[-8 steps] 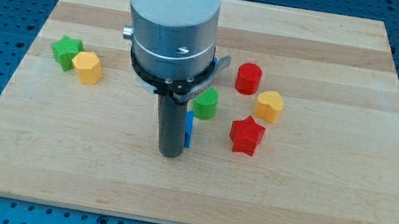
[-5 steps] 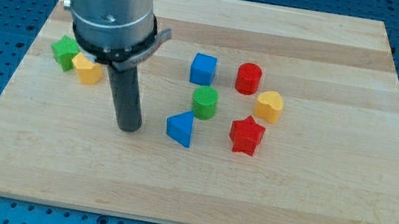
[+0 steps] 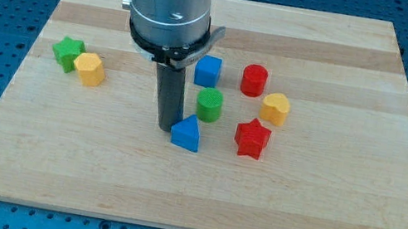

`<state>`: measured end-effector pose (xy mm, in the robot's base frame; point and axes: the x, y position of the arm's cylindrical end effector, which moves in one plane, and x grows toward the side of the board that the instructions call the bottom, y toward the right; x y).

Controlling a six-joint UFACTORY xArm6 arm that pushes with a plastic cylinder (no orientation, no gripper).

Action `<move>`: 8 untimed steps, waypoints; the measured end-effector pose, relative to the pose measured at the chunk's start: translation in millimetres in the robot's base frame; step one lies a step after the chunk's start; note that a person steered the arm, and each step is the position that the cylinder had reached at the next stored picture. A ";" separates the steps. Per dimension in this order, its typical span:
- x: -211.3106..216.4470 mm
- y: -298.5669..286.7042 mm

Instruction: Slide the triangle vertical to the cube

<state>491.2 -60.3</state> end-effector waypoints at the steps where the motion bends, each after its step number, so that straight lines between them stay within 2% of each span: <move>1: 3.2 0.0; 5: 22.9 -7.6; 8: -35.2 -149.4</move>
